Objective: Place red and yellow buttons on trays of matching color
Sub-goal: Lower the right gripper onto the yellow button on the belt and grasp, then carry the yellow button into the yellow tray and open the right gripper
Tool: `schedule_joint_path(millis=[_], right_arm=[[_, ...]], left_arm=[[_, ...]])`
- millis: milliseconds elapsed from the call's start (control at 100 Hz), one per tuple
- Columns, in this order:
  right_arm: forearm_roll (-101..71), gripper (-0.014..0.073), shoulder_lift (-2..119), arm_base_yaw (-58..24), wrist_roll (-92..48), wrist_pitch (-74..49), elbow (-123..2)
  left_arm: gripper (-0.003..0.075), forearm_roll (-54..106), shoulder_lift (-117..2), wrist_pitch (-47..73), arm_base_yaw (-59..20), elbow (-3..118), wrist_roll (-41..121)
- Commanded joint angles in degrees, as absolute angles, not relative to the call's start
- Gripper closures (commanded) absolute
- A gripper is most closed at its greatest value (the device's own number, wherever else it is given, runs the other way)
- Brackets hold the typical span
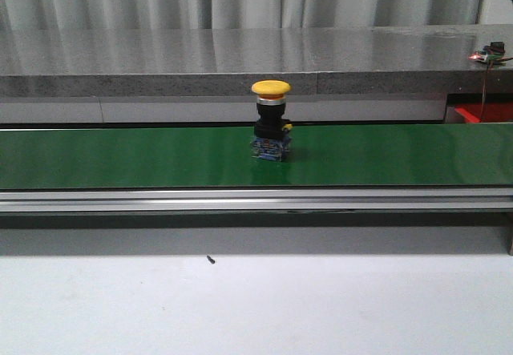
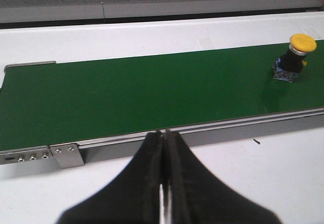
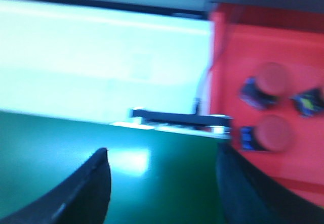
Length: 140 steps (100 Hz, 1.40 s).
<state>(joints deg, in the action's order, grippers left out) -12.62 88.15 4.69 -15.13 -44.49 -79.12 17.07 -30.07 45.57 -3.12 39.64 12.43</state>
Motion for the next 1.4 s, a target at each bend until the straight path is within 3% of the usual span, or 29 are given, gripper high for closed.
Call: schedule_joint_path(millis=[0,300,490,780,1250,1320,1390], right_arm=[[-12.78,0.0139,84.87,0.51,-16.66,-44.5,-80.41],[-12.78,0.0136,85.15,-12.8,-23.52,-47.61,-80.41],[-13.88,-0.0024,86.1,-16.89,-26.43,-50.89,-80.41],[-14.18,-0.0003,91.28,-17.95,-30.29,-53.5,-80.41],[-16.24,0.0,98.65,-17.95,-31.09,-45.16,-80.41],[-16.24,0.0044,98.88,-17.95,-31.09,-45.1,-80.41],[-16.24,0.0151,98.88,-17.95,-31.09,-44.98,-80.41]], left_arm=[[0.074,18.37,-30.23,41.73,-3.6,41.22,12.62],[0.074,18.37,-30.23,41.73,-3.6,41.22,12.62],[0.074,18.37,-30.23,41.73,-3.6,41.22,12.62],[0.074,18.37,-30.23,41.73,-3.6,41.22,12.62],[0.074,18.37,-30.23,41.73,-3.6,41.22,12.62],[0.074,18.37,-30.23,41.73,-3.6,41.22,12.62],[0.074,18.37,-30.23,41.73,-3.6,41.22,12.62]])
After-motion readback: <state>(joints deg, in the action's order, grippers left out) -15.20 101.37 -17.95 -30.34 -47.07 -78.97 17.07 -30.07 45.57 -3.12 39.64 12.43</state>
